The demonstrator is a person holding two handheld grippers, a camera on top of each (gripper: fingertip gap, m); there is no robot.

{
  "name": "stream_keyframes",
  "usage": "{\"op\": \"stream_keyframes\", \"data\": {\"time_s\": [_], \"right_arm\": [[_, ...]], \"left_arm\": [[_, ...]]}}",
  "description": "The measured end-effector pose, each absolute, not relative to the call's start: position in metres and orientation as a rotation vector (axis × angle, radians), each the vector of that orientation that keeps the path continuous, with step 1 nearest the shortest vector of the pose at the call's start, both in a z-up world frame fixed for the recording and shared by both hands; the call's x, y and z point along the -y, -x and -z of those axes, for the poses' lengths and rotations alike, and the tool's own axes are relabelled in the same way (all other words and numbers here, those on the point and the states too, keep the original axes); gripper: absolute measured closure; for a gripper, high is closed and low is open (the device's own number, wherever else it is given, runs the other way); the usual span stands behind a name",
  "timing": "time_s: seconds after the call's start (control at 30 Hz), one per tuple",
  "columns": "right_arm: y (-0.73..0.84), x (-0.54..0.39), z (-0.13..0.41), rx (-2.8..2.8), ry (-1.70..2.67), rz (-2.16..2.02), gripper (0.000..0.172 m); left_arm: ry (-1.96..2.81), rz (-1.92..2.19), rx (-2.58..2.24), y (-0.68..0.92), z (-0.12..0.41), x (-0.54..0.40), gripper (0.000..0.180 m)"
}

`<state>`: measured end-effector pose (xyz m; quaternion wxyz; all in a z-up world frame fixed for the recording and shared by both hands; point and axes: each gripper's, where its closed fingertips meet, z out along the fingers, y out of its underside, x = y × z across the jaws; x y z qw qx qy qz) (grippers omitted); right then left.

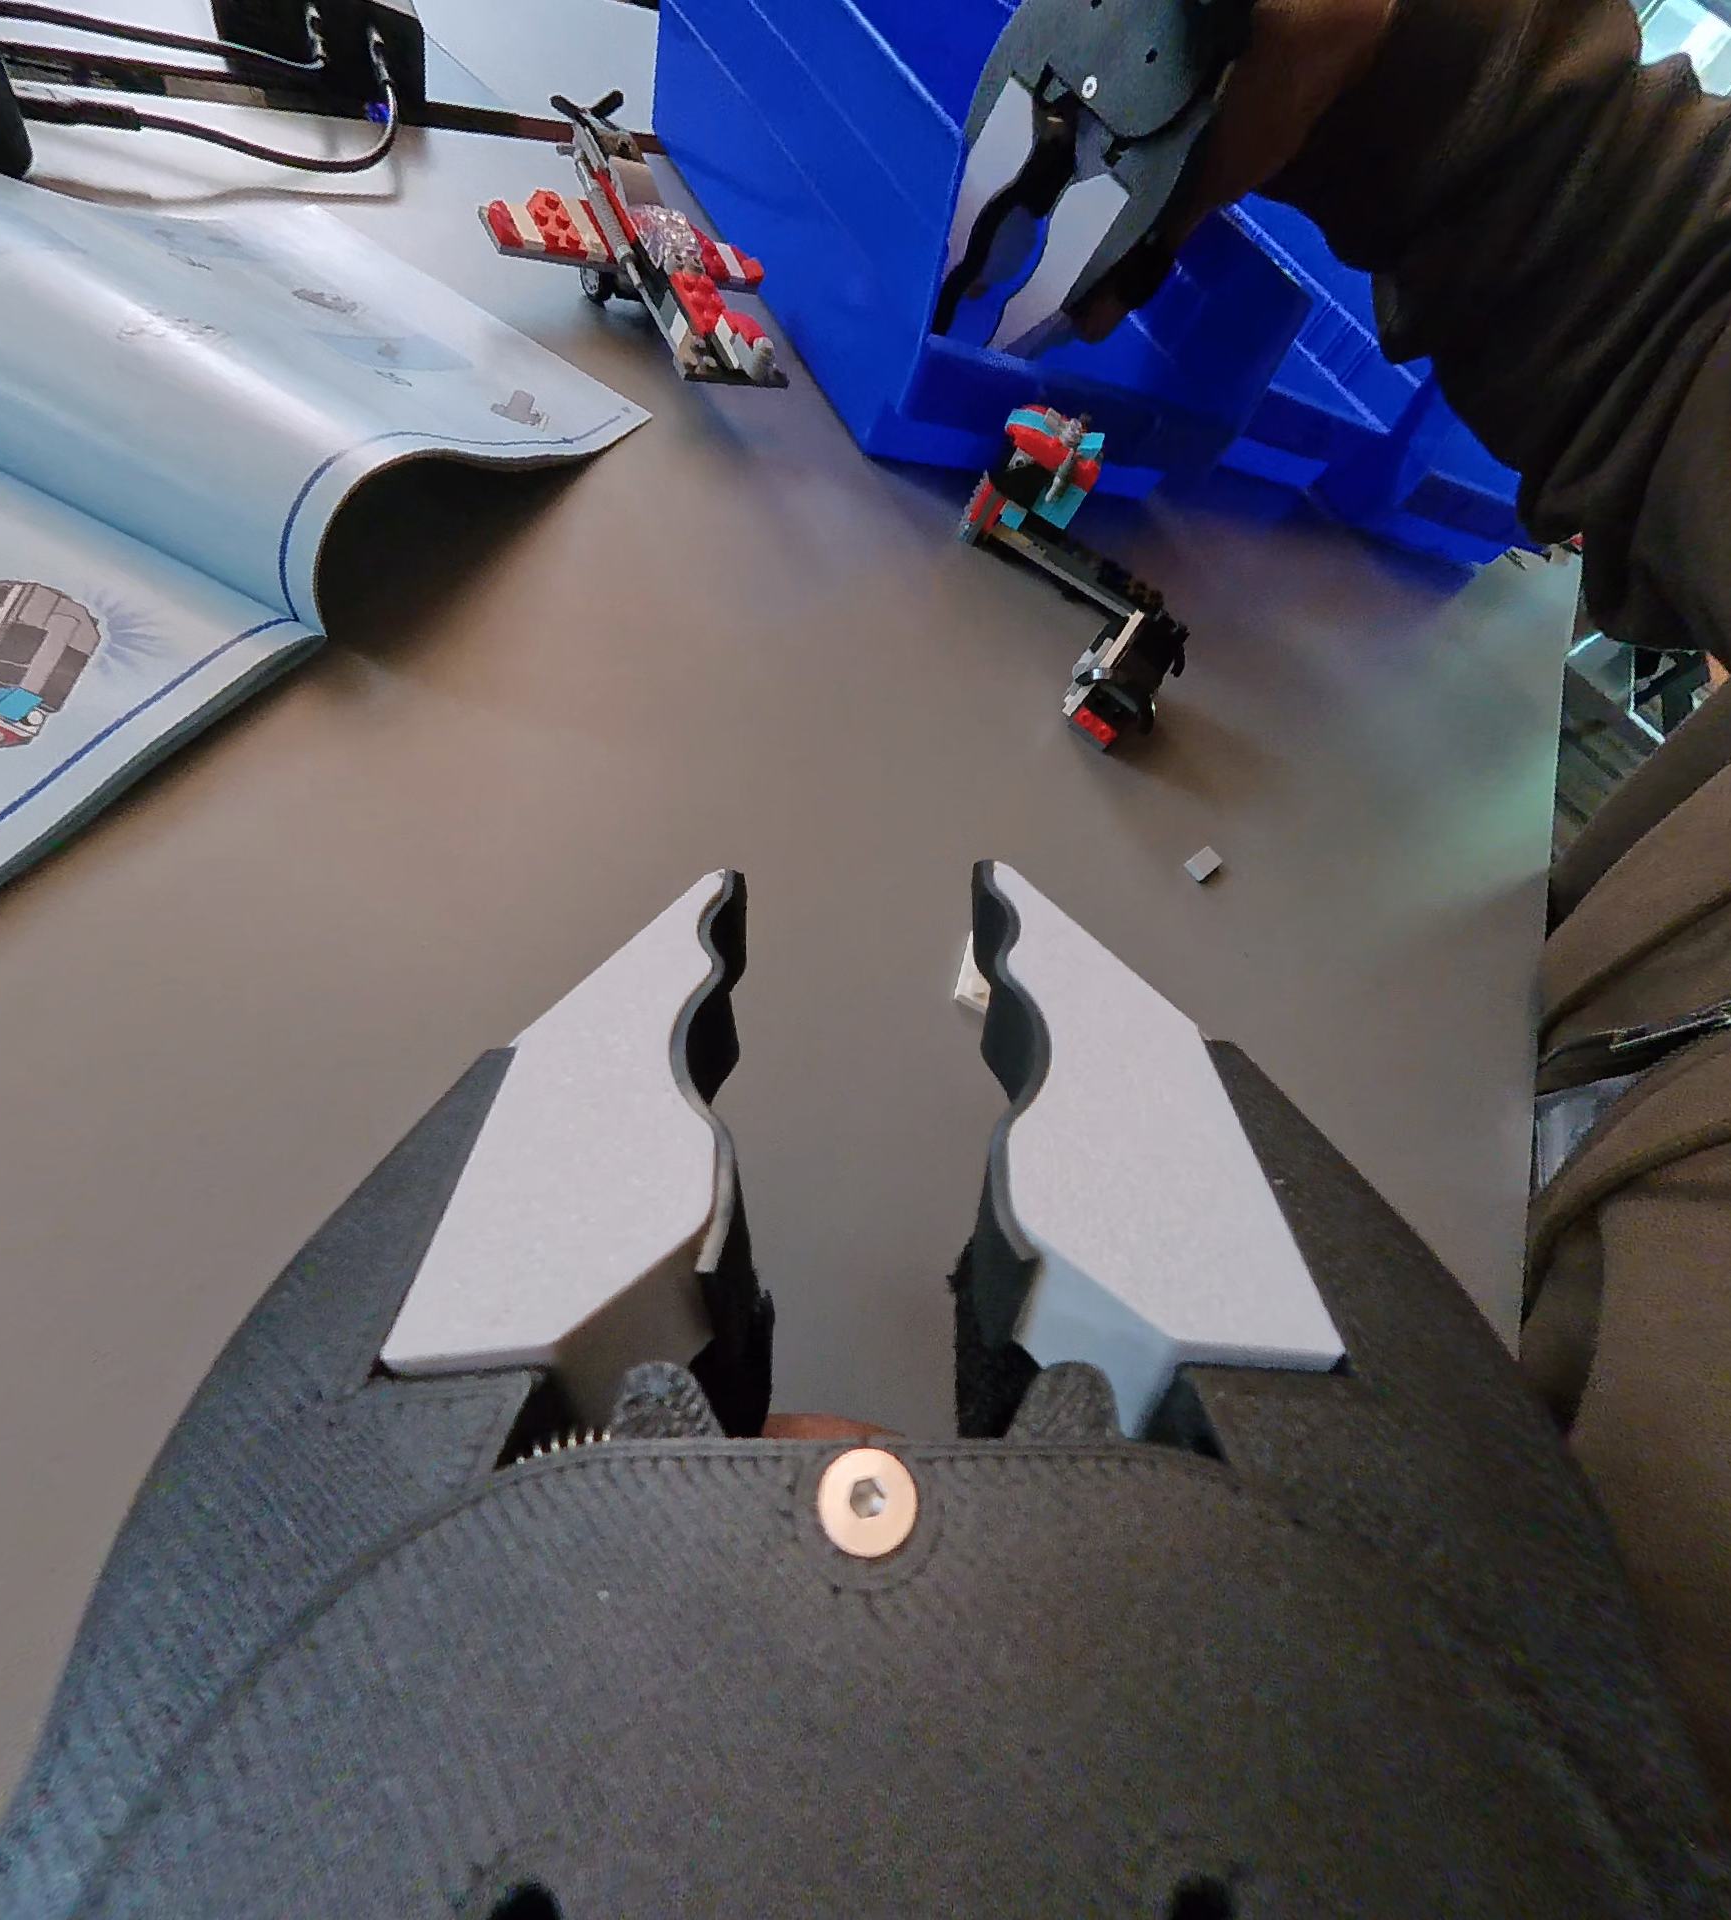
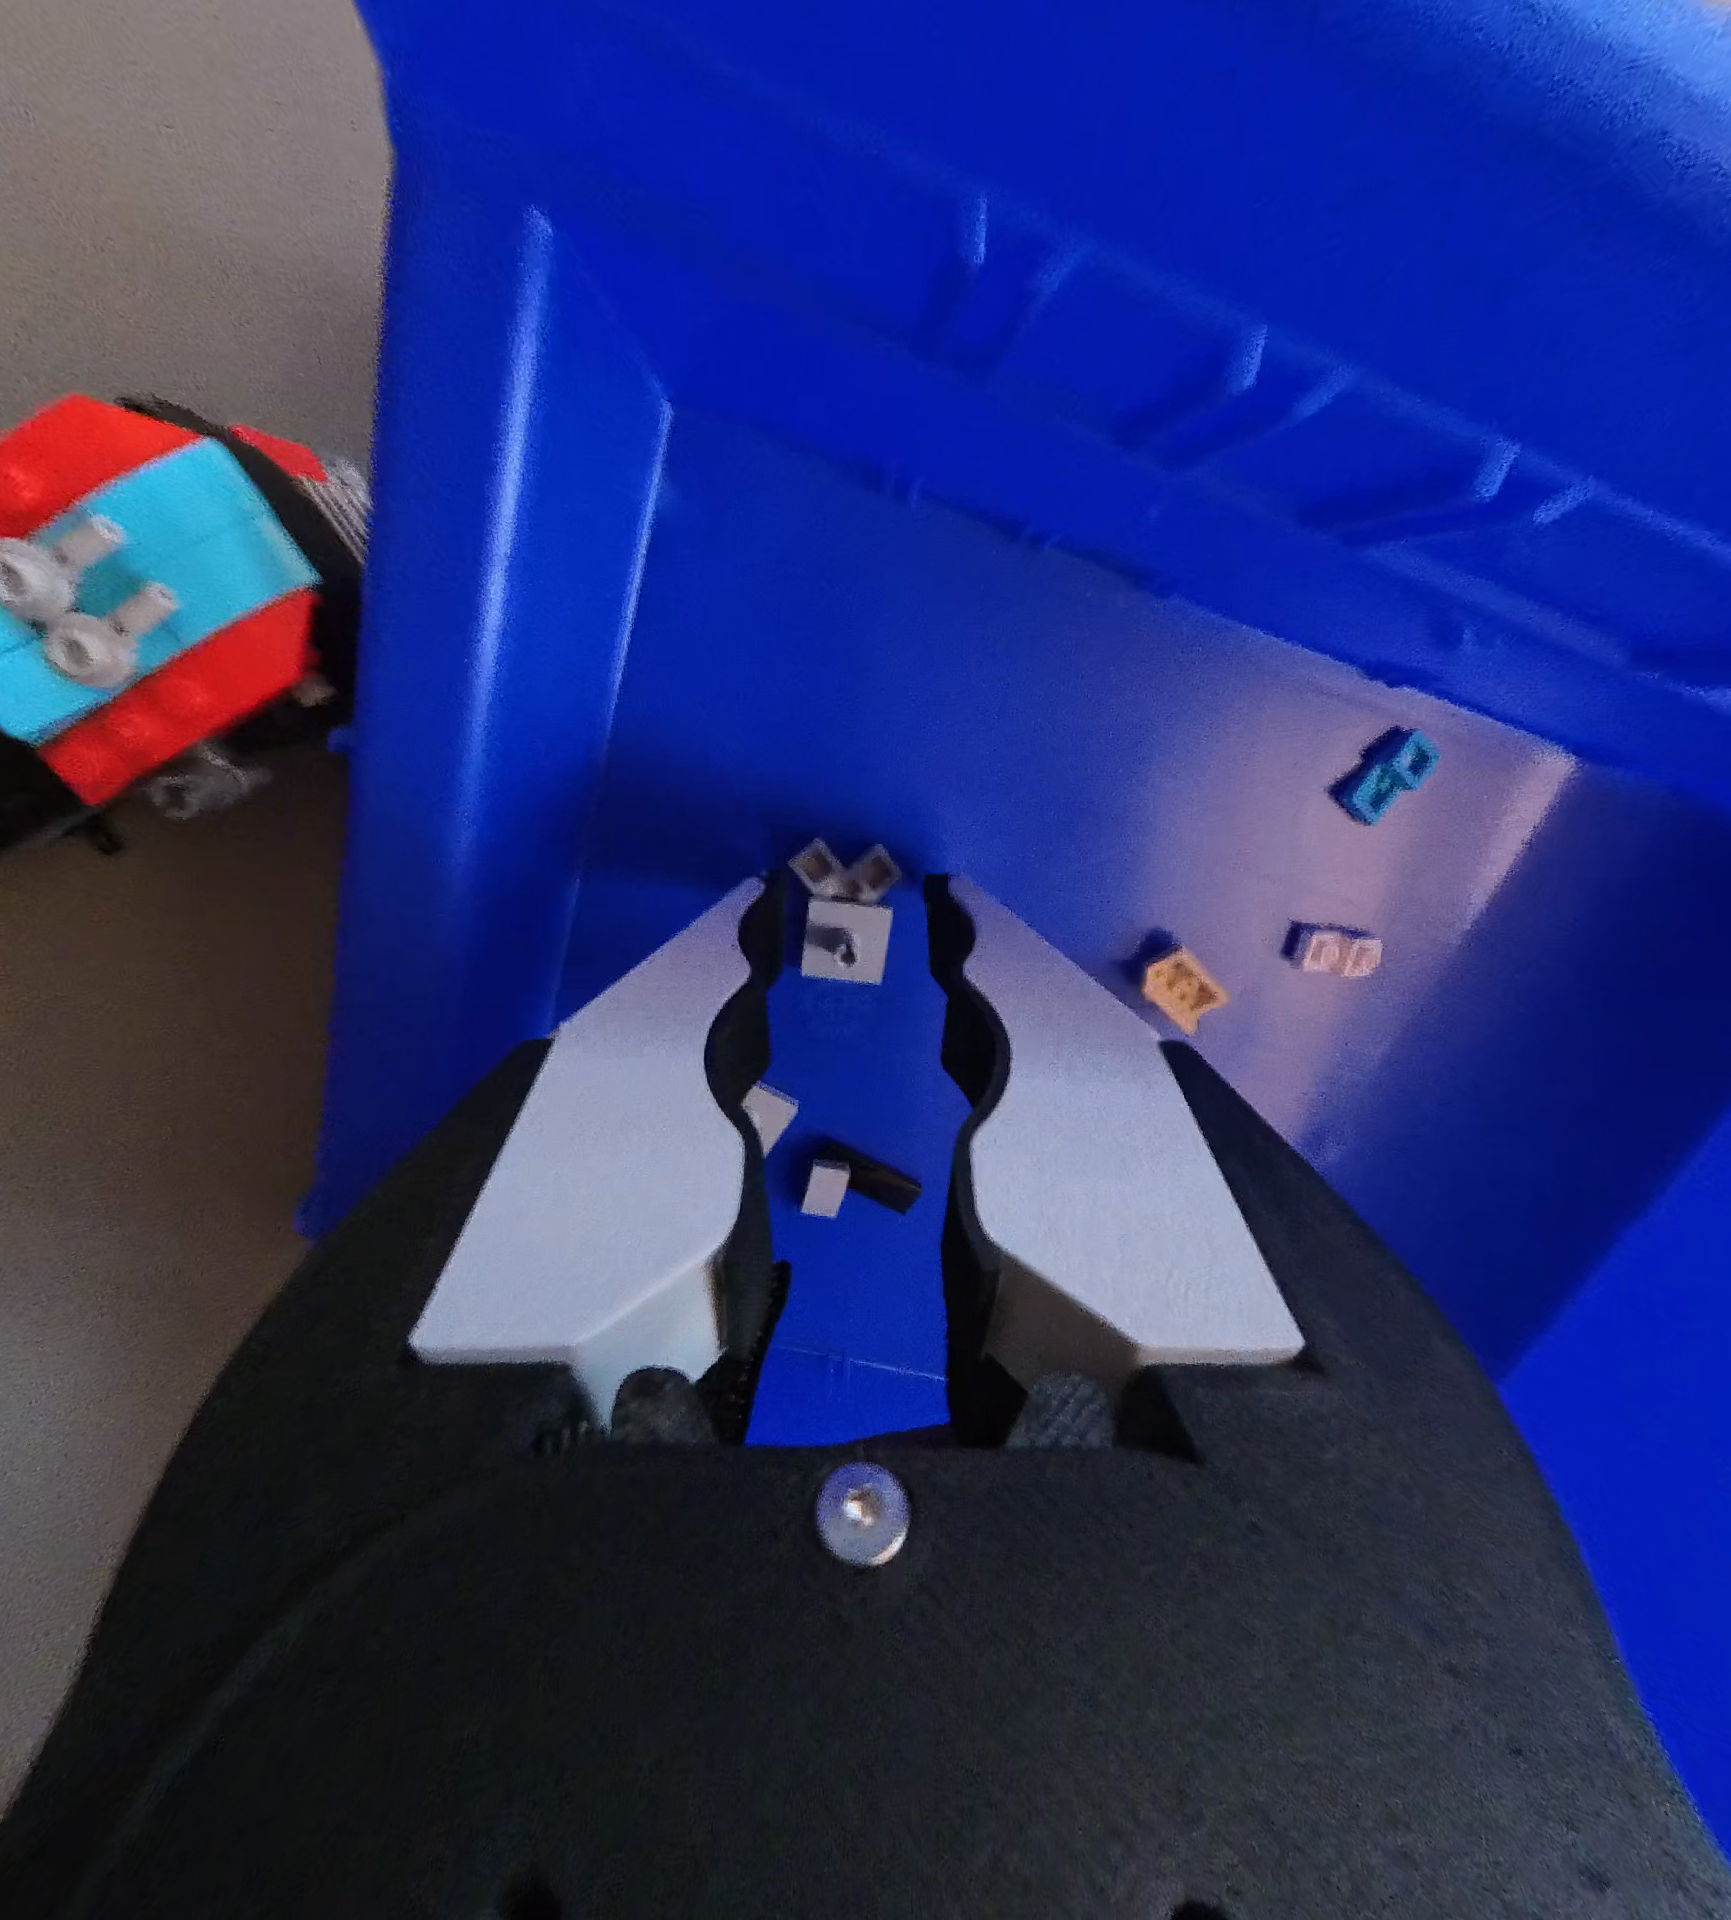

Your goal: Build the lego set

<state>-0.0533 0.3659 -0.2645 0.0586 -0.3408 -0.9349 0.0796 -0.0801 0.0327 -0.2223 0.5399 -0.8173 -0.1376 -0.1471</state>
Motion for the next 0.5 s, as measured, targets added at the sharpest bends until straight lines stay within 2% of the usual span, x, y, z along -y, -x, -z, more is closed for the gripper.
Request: {"op": "stream_keyframes", "data": {"time_s": [0.1,0.27,0.5], "right_arm": [[0.052,-0.362,0.265,2.848,1.029,-0.241,0.149],[0.053,-0.361,0.257,2.802,1.029,-0.226,0.15],[0.041,-0.313,0.158,2.536,0.947,-0.533,0.15]], "left_arm": [[1.944,0.336,0.32,0.08,0.222,-0.033,0.136],[1.953,0.309,0.305,0.078,0.222,-0.033,0.136],[1.953,0.281,0.298,0.078,0.221,-0.033,0.136]]}}
